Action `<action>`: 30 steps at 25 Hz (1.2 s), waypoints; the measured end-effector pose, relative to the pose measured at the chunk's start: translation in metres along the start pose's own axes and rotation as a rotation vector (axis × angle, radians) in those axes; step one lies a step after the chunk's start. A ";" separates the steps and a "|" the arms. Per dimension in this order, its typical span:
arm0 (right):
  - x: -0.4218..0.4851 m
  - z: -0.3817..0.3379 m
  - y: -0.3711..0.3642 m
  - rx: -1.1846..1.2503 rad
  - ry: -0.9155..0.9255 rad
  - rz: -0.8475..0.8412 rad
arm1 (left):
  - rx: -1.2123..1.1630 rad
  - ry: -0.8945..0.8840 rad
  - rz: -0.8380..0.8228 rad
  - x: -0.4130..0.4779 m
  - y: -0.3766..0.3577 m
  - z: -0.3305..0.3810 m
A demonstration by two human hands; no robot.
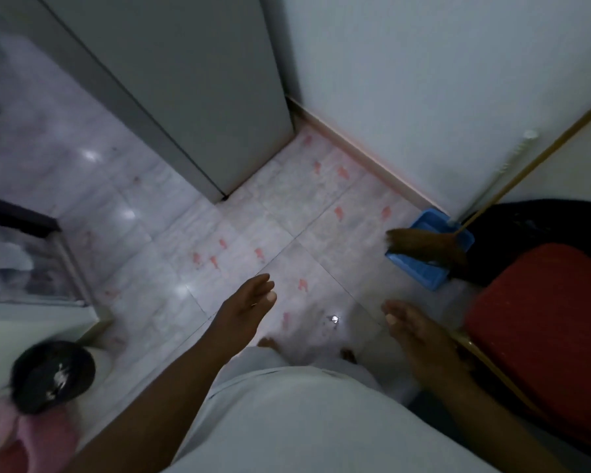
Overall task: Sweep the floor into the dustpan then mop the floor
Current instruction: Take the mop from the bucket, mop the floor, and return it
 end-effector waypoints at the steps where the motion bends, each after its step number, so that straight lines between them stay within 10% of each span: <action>1: -0.002 -0.005 -0.015 -0.028 0.011 -0.041 | -0.028 0.013 0.021 -0.009 0.006 -0.012; 30: -0.216 -0.036 -0.749 -0.695 0.320 -1.332 | -0.982 0.544 1.153 -0.424 0.161 -0.499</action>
Point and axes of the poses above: each hand's wrist, its own x-axis towards the middle knuckle, its own y-axis out of the back of the hand, z = x × y, the point moved 2 cm from there along x, towards the middle knuckle, and after that the axes turned 12 degrees about x, right-handed, at the moved point
